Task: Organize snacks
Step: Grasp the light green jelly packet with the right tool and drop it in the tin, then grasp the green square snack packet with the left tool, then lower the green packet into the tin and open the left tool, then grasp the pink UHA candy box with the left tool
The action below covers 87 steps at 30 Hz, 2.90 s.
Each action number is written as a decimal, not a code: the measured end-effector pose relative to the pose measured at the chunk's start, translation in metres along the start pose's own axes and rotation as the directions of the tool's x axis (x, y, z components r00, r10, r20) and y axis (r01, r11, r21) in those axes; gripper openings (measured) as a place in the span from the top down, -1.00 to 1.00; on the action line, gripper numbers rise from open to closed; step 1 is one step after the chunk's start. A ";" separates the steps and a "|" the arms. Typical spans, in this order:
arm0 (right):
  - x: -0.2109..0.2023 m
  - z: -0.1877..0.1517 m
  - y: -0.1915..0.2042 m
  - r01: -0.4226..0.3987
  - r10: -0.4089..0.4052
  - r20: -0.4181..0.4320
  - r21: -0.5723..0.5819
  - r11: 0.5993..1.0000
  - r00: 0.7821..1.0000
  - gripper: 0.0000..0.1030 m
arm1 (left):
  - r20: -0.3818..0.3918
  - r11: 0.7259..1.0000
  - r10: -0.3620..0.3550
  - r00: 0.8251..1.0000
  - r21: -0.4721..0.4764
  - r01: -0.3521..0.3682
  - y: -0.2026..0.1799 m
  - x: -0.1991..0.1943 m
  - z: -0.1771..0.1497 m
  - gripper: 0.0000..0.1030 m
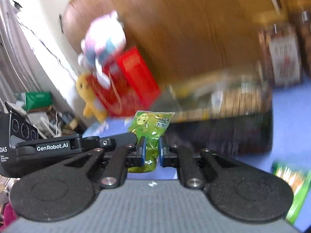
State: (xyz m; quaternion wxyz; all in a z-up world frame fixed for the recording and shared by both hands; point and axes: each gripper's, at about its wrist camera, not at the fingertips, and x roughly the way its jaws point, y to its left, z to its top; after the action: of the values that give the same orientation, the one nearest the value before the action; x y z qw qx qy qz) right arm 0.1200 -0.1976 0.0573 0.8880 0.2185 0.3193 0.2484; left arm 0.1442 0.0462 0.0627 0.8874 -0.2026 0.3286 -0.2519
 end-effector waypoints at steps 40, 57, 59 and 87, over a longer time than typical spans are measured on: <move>-0.089 -0.078 -0.067 0.282 -0.288 -0.052 -0.099 0.954 0.956 0.26 | -0.356 0.988 0.011 0.934 0.147 0.044 -0.103 0.113 -0.087 0.44; -0.008 0.012 -0.001 0.143 -0.110 0.136 -0.260 0.955 0.985 0.13 | 0.027 0.984 0.104 0.994 0.146 -0.107 -0.058 0.050 0.027 0.23; 0.013 0.016 -0.003 0.199 -0.169 0.134 -0.265 0.943 0.977 0.09 | 0.004 0.975 0.197 0.980 0.109 -0.196 -0.040 0.063 0.035 0.30; -0.084 -0.108 0.006 0.015 -0.077 -0.190 -0.307 0.951 0.979 0.70 | -0.142 0.996 0.092 0.986 0.019 -0.090 -0.003 -0.038 -0.121 0.20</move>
State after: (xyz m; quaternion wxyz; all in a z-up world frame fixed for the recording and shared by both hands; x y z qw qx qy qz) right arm -0.0115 -0.2164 0.0233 0.8799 0.0455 0.3699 0.2946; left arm 0.0349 0.0428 -0.0026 0.8735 -0.1632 0.3985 -0.2269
